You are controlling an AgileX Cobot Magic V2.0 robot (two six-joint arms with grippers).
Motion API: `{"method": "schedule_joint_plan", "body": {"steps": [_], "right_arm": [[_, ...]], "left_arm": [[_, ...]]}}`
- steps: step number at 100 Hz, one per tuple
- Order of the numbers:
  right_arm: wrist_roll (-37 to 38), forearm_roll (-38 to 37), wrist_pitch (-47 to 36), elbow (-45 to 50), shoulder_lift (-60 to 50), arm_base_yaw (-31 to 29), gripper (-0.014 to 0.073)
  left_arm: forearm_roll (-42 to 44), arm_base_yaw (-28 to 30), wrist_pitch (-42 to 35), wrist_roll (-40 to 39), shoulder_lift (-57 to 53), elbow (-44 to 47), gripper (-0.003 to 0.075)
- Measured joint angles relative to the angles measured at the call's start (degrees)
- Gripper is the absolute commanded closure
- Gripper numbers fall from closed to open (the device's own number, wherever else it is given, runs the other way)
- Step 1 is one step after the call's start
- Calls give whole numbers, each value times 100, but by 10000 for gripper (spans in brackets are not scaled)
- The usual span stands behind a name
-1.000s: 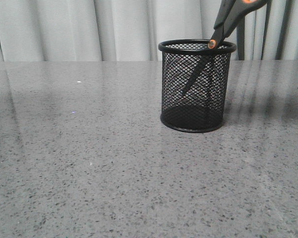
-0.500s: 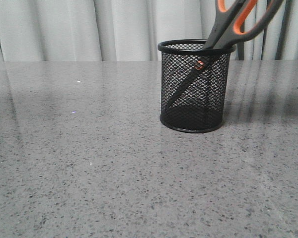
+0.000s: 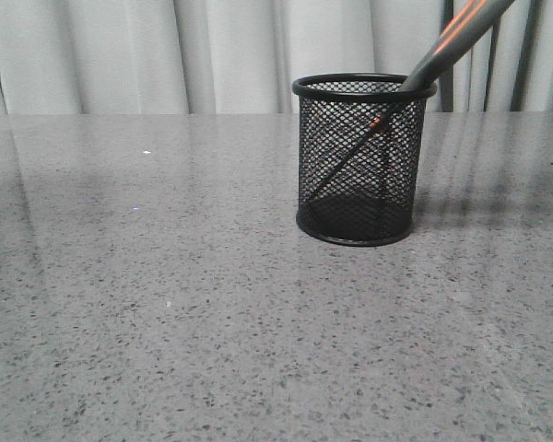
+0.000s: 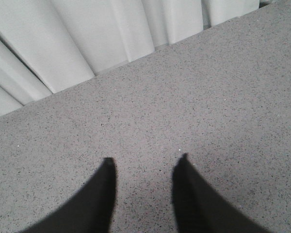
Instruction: Put scissors into bucket
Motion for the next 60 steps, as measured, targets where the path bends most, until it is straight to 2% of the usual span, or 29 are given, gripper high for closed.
{"method": "schedule_joint_plan", "body": {"steps": [6, 15, 28, 47, 60], "right_arm": [[21, 58, -278, 136, -240, 0, 668], [32, 206, -830, 595, -661, 0, 648], [40, 297, -1917, 1725, -1343, 0, 649], [53, 332, -4076, 3662, -2570, 0, 649], [53, 344, -5117, 4897, -3444, -9, 649]], "left_arm": [[13, 0, -91, 71, 0, 15, 741], [0, 0, -470, 114, -90, 184, 741], [-148, 0, -1337, 138, -527, 829, 741], [-249, 0, -3439, 138, -1888, 2859, 741], [-309, 0, -4739, 140, -3088, 4592, 741]]}}
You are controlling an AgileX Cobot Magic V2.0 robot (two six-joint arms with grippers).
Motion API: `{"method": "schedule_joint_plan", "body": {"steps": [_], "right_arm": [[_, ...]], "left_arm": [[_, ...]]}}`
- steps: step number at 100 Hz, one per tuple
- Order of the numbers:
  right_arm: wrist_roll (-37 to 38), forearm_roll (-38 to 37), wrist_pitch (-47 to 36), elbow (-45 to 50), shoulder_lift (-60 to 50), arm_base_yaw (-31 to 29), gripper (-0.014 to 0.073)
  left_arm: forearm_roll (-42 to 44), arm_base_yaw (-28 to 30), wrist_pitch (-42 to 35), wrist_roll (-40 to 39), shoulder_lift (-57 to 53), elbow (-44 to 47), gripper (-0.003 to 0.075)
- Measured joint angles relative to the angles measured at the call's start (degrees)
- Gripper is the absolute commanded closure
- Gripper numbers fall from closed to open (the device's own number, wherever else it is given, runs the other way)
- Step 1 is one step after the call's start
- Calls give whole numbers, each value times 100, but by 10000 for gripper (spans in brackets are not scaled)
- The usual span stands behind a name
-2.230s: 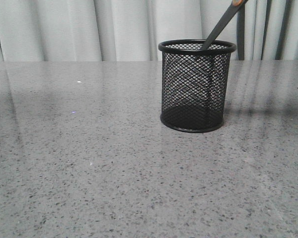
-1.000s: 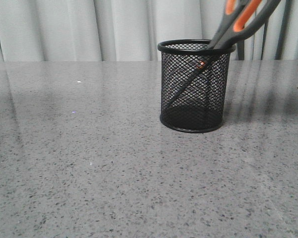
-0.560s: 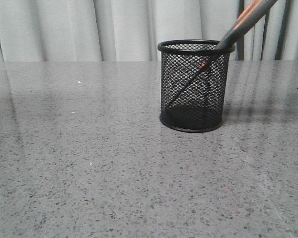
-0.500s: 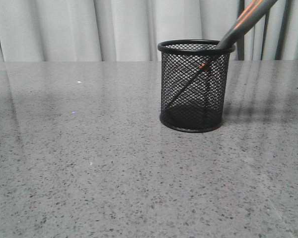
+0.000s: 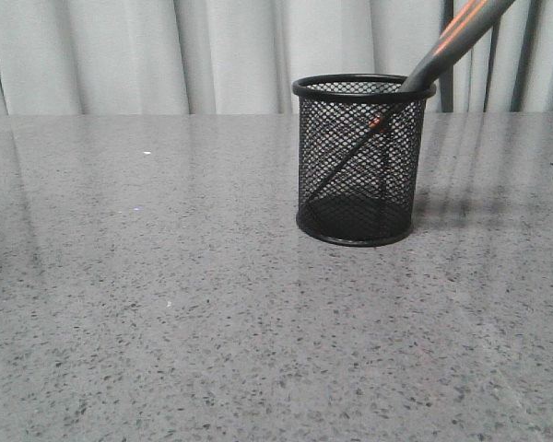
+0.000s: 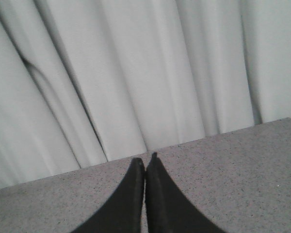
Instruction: Put scissors into bucket
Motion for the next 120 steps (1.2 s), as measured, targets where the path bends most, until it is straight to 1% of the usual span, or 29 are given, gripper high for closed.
{"method": "schedule_joint_plan", "body": {"steps": [8, 20, 32, 41, 56, 120], "right_arm": [[0, 23, -320, 626, -412, 0, 649], [0, 35, -442, 1493, -984, 0, 649], [0, 60, -491, 2149, -1529, 0, 649], [0, 68, -526, 2491, -1762, 0, 649], [0, 68, -552, 2773, -1861, 0, 649], [12, 72, -597, 2884, -1861, 0, 649]], "left_arm": [[-30, 0, -386, 0, -681, 911, 741], [-102, 0, -685, 0, -1710, 2152, 741], [-384, 0, -896, 0, -2632, 2974, 741], [-579, 0, -946, 0, -3163, 3362, 741], [-698, 0, -971, 0, -3588, 3646, 741], [-733, 0, -1022, 0, -3601, 3775, 741]]}}
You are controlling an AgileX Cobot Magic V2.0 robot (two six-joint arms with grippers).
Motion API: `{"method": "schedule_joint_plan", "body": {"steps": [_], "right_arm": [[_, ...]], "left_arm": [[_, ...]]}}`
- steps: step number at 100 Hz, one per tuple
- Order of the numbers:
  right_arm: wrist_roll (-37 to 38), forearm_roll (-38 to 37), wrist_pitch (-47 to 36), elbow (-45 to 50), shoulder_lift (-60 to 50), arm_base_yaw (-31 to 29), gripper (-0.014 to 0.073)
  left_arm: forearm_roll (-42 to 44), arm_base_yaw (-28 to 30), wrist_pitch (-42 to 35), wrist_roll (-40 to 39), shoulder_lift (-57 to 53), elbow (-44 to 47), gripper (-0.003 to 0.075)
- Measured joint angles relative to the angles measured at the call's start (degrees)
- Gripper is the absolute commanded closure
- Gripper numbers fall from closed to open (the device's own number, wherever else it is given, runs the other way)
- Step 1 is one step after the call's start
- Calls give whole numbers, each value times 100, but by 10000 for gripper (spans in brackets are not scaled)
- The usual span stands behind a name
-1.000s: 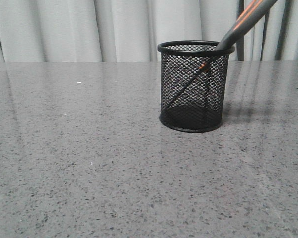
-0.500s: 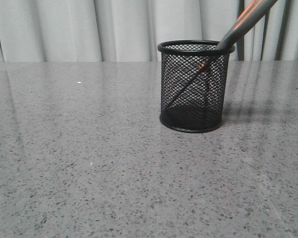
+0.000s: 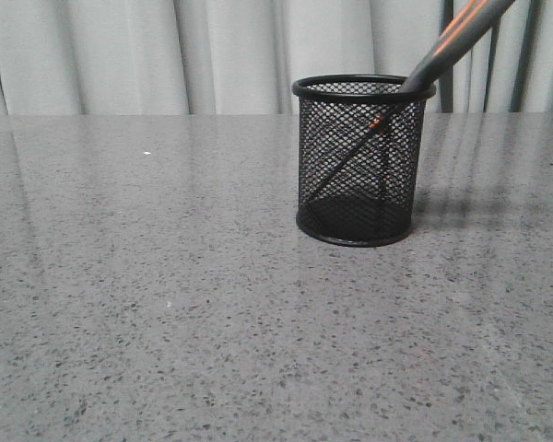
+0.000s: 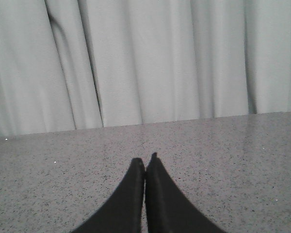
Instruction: Put scissors into bucket
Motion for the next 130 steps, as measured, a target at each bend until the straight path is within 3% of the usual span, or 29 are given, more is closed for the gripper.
{"method": "schedule_joint_plan", "body": {"steps": [18, 33, 45, 130], "right_arm": [[0, 0, 0, 0, 0, 0, 649], [0, 0, 0, 0, 0, 0, 649], [0, 0, 0, 0, 0, 0, 649], [0, 0, -18, 0, 0, 0, 649]], "left_arm": [[459, 0, -33, -160, 0, 17, 741], [1792, 0, -159, -1820, 0, 329, 741], [2105, 0, -171, -2376, -20, 813, 741], [2024, 0, -389, -2538, -99, 961, 741]]}}
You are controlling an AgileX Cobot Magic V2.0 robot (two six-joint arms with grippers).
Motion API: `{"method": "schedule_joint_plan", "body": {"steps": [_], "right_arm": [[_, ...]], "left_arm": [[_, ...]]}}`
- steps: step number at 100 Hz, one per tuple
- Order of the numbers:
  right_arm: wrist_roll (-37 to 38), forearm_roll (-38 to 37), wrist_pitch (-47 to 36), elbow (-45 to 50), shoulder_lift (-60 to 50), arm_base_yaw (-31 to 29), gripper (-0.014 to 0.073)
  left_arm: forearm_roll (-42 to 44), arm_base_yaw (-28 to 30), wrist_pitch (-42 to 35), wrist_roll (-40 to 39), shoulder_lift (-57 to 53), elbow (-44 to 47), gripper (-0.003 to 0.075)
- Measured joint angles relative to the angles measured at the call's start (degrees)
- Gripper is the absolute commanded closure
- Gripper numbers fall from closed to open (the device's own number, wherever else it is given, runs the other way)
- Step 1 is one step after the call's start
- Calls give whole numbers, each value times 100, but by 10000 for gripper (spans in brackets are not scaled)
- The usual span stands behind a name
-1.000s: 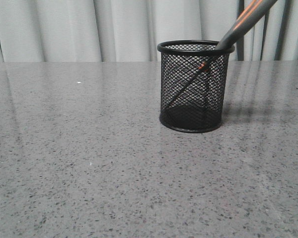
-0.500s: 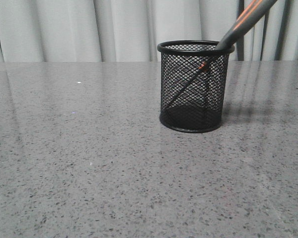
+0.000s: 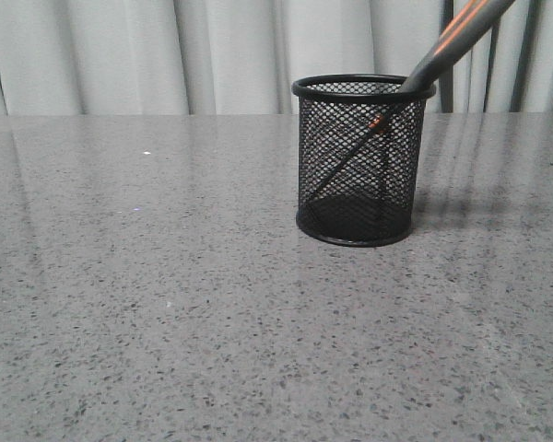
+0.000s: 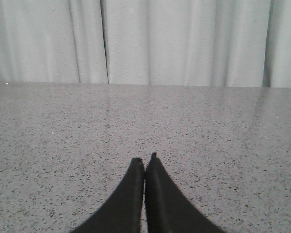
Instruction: Put scissors into bucket
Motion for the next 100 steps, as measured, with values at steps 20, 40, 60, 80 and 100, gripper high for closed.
{"method": "schedule_joint_plan", "body": {"steps": [20, 40, 60, 80, 100], "right_arm": [[0, 0, 0, 0, 0, 0, 649], [70, -151, -49, 27, 0, 0, 649], [1111, -1464, -261, 542, -323, -383, 649], [1606, -2191, -168, 1236, -1328, -903, 649], [1812, -2436, 286, 1248, -1566, -1084, 649]], "left_arm": [[0, 0, 0, 0, 0, 0, 741], [0, 0, 0, 0, 0, 0, 741], [0, 0, 0, 0, 0, 0, 741], [0, 0, 0, 0, 0, 0, 741], [0, 0, 0, 0, 0, 0, 741]]}}
